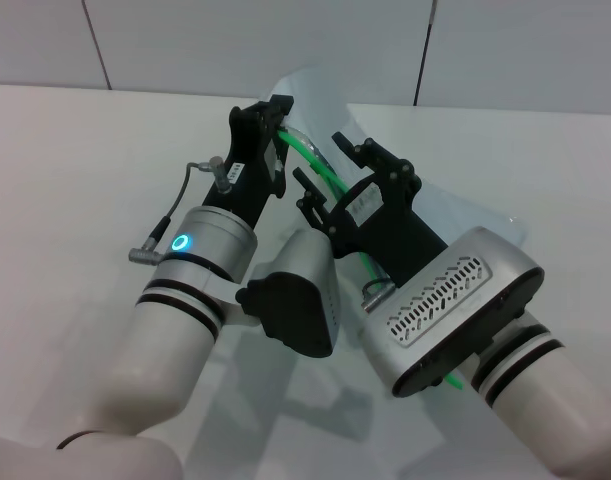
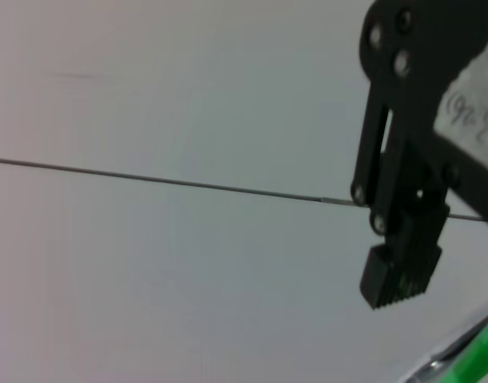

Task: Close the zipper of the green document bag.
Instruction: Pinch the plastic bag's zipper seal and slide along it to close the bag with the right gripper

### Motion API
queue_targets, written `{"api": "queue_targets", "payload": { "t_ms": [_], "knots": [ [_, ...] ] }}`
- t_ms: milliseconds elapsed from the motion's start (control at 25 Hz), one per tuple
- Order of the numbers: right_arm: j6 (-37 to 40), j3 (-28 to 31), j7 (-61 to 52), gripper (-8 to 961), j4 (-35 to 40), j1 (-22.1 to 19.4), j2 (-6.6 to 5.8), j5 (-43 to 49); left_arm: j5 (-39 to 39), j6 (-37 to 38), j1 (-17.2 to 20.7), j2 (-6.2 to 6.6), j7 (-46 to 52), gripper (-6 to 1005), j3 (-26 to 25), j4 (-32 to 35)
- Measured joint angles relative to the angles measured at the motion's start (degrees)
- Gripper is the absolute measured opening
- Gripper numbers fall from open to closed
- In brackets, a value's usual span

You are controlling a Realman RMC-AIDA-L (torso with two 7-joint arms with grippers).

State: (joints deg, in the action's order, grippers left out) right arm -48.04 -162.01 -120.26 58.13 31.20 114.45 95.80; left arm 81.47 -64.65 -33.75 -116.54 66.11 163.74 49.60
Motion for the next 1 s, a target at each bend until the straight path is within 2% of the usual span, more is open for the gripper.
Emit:
{"api": "queue_targets", "payload": {
  "t_ms": [520, 1000],
  "knots": [
    [0.0, 0.7, -0.1, 485, -1.3, 0.0, 0.83, 0.0, 1.2, 0.1, 0.0, 0.00, -0.9, 61, 0.0, 0.3],
    [-0.2, 0.6, 0.3, 358, -1.8, -0.1, 0.90, 0.0, 1.2, 0.1, 0.1, 0.00, -1.4, 62, 0.0, 0.3]
  ]
}}
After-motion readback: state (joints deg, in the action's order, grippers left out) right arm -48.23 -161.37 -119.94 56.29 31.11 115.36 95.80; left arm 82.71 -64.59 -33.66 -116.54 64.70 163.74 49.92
